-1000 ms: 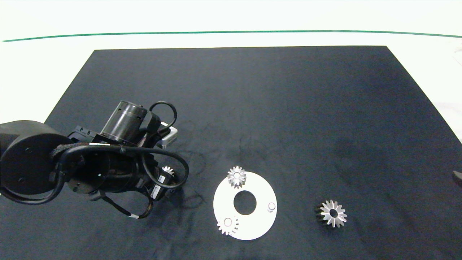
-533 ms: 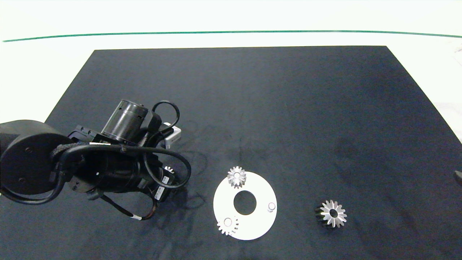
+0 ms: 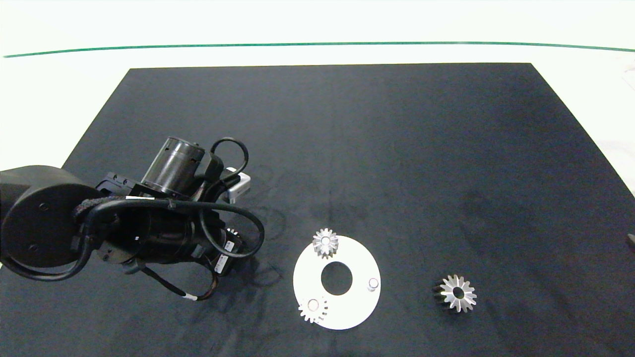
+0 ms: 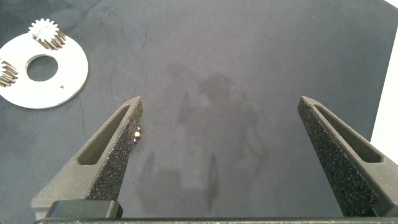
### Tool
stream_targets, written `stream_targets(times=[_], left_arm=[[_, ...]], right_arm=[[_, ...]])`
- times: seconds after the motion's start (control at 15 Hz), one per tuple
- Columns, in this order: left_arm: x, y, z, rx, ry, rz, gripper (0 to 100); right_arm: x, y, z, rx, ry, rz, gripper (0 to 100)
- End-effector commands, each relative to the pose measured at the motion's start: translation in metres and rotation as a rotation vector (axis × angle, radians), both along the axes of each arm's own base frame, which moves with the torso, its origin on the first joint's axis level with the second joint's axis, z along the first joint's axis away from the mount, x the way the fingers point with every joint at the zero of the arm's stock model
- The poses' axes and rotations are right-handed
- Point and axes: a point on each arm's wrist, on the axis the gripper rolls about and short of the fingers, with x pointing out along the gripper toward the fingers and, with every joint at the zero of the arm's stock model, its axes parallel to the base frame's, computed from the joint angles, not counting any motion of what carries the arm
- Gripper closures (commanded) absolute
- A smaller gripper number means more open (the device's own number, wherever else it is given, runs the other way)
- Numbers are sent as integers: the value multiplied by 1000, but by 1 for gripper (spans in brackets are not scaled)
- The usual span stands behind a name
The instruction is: Remove an incorrectly installed larger gear and replace it with the correct smaller gear
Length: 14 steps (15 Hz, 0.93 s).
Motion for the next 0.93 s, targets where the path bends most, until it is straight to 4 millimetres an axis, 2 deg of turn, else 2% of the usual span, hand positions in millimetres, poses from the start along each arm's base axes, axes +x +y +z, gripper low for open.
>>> stream_targets(times=[0.07, 0.93], left_arm=[[-1, 1, 1, 2, -1, 1, 37], [-2, 2, 2, -2, -2, 9, 62]], right_arm=[[0, 0, 0, -2, -1, 0, 0], [-4, -2, 5, 9, -25, -2, 0]])
